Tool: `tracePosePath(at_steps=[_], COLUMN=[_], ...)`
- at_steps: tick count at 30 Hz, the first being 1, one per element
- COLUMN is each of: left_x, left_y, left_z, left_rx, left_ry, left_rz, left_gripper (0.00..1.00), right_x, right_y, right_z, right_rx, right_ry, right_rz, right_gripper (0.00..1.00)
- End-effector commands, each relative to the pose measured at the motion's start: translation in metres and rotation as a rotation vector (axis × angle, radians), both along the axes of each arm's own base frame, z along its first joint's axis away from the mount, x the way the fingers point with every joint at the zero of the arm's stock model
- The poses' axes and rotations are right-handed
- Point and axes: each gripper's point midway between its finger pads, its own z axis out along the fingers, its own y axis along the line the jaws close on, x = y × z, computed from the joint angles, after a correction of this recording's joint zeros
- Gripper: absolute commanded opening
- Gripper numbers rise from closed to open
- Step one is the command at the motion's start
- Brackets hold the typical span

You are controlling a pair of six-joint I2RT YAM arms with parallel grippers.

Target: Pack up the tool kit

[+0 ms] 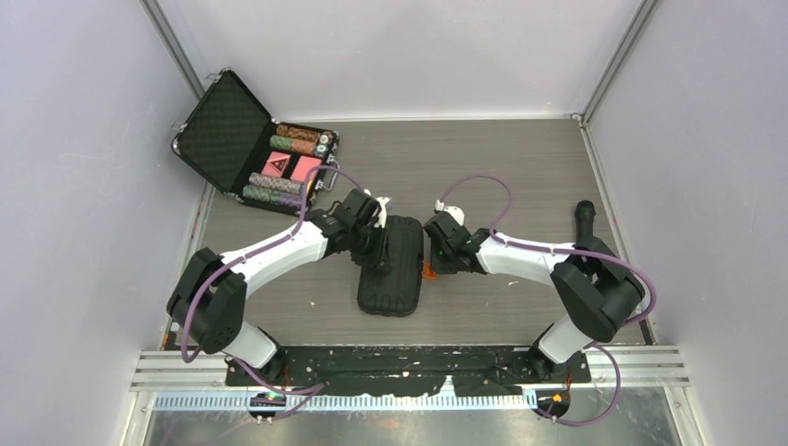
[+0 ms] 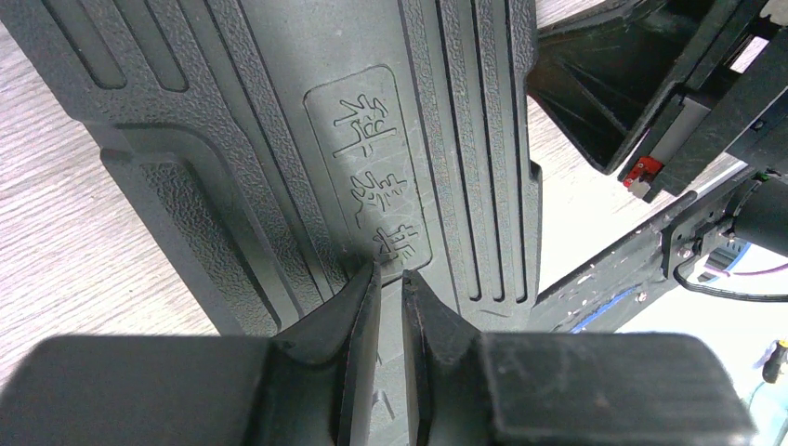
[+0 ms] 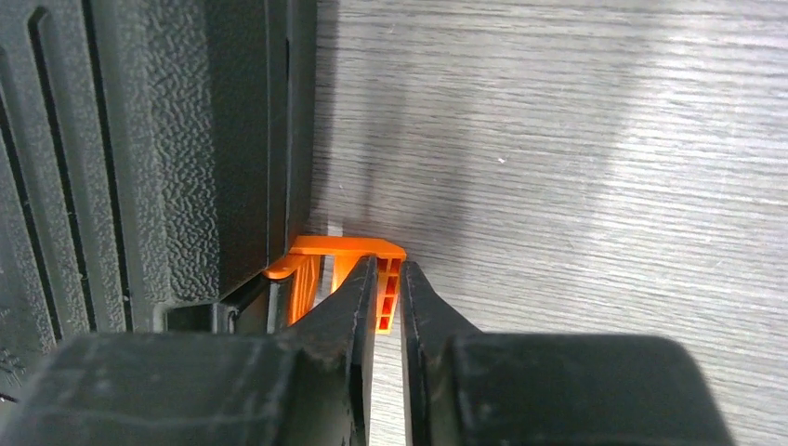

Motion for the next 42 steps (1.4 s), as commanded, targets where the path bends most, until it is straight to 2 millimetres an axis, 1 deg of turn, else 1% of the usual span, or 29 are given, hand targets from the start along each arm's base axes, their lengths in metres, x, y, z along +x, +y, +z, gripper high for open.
tracePosePath(at_steps=[1, 2, 3, 4, 5, 6, 7, 8, 10, 14, 18, 21, 23, 26, 27, 28, 29, 30, 31, 32, 33, 34, 35, 36, 37, 39, 42], left_x=[-0.015, -0.016, -0.016, -0.016, -0.016, -0.016, -0.016, -0.016, -0.016, -0.015, -0.015, -0.015, -0.015, -0.015, -0.015, -0.015, -0.016, -0.016, -0.015, -0.015, -0.015, -0.015, -0.016, -0.015, -0.015, -0.016, -0.016], left_y=[0.019, 0.018, 0.017, 0.015, 0.014, 0.013, 0.012, 0.012, 0.012, 0.011, 0.008, 0.006, 0.006, 0.005, 0.005, 0.005, 0.005, 0.005, 0.005, 0.006, 0.006, 0.006, 0.006, 0.006, 0.006, 0.007, 0.006], left_z=[-0.022, -0.021, -0.02, -0.02, -0.019, -0.019, -0.019, -0.02, -0.02, -0.02, -0.019, -0.019, -0.018, -0.017, -0.016, -0.016, -0.016, -0.015, -0.015, -0.015, -0.015, -0.015, -0.016, -0.016, -0.017, -0.017, -0.016], left_rx=[0.096, 0.092, 0.089, 0.087, 0.085, 0.083, 0.083, 0.084, 0.084, 0.08, 0.07, 0.067, 0.064, 0.061, 0.061, 0.059, 0.057, 0.057, 0.057, 0.058, 0.06, 0.061, 0.064, 0.064, 0.066, 0.068, 0.065], left_ry=[0.055, 0.055, 0.056, 0.057, 0.057, 0.057, 0.057, 0.059, 0.061, 0.062, 0.065, 0.066, 0.064, 0.062, 0.062, 0.063, 0.062, 0.062, 0.057, 0.056, 0.058, 0.057, 0.06, 0.06, 0.061, 0.063, 0.061], left_rz=[0.016, 0.013, 0.014, 0.014, 0.013, 0.013, 0.013, 0.015, 0.016, 0.023, 0.021, 0.02, 0.02, 0.021, 0.021, 0.021, 0.02, 0.021, 0.021, 0.02, 0.018, 0.018, 0.017, 0.019, 0.019, 0.02, 0.018], left_gripper=[0.19, 0.19, 0.19, 0.19, 0.19, 0.19, 0.19, 0.19, 0.19, 0.19, 0.19, 0.19, 0.19, 0.19, 0.19, 0.19, 0.19, 0.19, 0.19, 0.19, 0.19, 0.19, 0.19, 0.19, 0.19, 0.19, 0.19], right_x=[-0.007, -0.007, -0.005, -0.005, -0.001, -0.002, 0.002, 0.002, 0.004, 0.004, 0.004, 0.005, 0.004, 0.005, 0.005, 0.006, 0.007, 0.006, 0.009, 0.005, 0.003, 0.009, 0.002, 0.006, 0.002, -0.002, -0.002], right_y=[-0.006, -0.006, -0.003, -0.003, 0.0, 0.0, 0.003, 0.004, 0.005, 0.006, 0.012, 0.024, 0.028, 0.03, 0.029, 0.026, 0.023, 0.02, 0.014, 0.01, 0.0, -0.008, -0.012, -0.017, -0.018, -0.022, -0.026], right_z=[0.002, 0.007, 0.015, 0.019, 0.029, 0.033, 0.044, 0.049, 0.067, 0.085, 0.091, 0.095, 0.094, 0.097, 0.1, 0.1, 0.104, 0.1, 0.104, 0.096, 0.088, 0.088, 0.076, 0.075, 0.067, 0.058, 0.048], right_rx=[-0.022, -0.017, 0.0, 0.002, 0.021, 0.024, 0.046, 0.052, 0.082, 0.121, 0.155, 0.213, 0.228, 0.245, 0.249, 0.244, 0.254, 0.254, 0.267, 0.27, 0.276, 0.294, 0.302, 0.324, 0.34, 0.341, 0.307], right_ry=[0.019, 0.018, 0.003, 0.003, -0.016, -0.019, -0.038, -0.042, -0.076, -0.109, -0.112, -0.115, -0.11, -0.119, -0.13, -0.138, -0.154, -0.161, -0.179, -0.175, -0.163, -0.177, -0.142, -0.148, -0.127, -0.093, -0.043], right_rz=[-0.038, -0.037, -0.037, -0.037, -0.038, -0.038, -0.04, -0.038, -0.038, -0.043, -0.031, -0.008, 0.002, 0.012, 0.014, 0.014, 0.01, 0.014, 0.004, 0.016, 0.006, -0.02, -0.022, -0.04, -0.05, -0.079, -0.123], right_gripper=[0.12, 0.08, 0.07, 0.06, 0.05, 0.05, 0.05, 0.05, 0.05, 0.05, 0.05, 0.05, 0.05, 0.05, 0.05, 0.05, 0.05, 0.07, 0.1, 0.18, 0.2, 0.23, 0.26, 0.27, 0.3, 0.34, 0.37])
